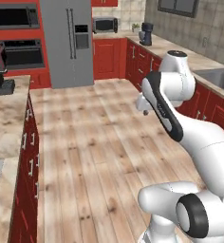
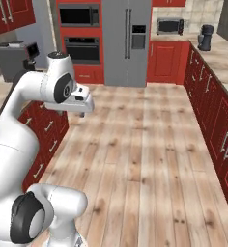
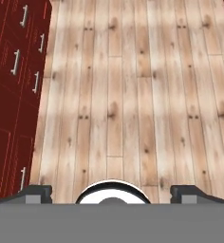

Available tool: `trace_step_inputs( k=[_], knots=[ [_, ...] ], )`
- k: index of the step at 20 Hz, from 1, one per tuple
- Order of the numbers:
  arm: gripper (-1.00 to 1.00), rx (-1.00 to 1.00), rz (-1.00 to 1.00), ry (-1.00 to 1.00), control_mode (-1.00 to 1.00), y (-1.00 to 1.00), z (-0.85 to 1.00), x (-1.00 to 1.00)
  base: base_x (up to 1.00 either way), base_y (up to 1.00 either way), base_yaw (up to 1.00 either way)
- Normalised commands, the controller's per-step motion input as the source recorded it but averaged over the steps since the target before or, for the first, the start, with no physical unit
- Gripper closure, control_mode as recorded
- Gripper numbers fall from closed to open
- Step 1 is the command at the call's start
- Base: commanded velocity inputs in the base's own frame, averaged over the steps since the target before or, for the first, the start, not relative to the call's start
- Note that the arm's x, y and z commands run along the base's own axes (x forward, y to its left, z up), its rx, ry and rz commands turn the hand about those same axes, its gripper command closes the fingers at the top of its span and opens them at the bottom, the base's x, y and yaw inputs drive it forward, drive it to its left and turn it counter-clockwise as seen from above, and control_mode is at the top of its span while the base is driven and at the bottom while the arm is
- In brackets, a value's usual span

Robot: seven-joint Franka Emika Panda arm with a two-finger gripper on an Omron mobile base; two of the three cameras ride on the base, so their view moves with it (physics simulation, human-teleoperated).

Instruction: Navigate to the stand mixer.

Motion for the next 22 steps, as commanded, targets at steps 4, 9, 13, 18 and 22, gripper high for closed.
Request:
trace_step_inputs(
  k=[4, 9, 13, 18, 22],
  knots=[
    [-1.0, 0.0, 0.0, 0.0, 1.0, 0.0, 0.0, 0.0, 0.81, 0.16, -0.07],
    [-1.0, 0.0, 0.0, 0.0, 1.0, 0.0, 0.0, 0.0, 1.0, 0.44, -0.12],
    [-1.0, 0.0, 0.0, 0.0, 1.0, 0.0, 0.0, 0.0, 1.0, 0.6, -0.12],
    [-1.0, 0.0, 0.0, 0.0, 1.0, 0.0, 0.0, 0.0, 1.0, 0.63, -0.11],
    [-1.0, 0.0, 0.0, 0.0, 1.0, 0.0, 0.0, 0.0, 1.0, 0.13, 0.01]
  ],
)
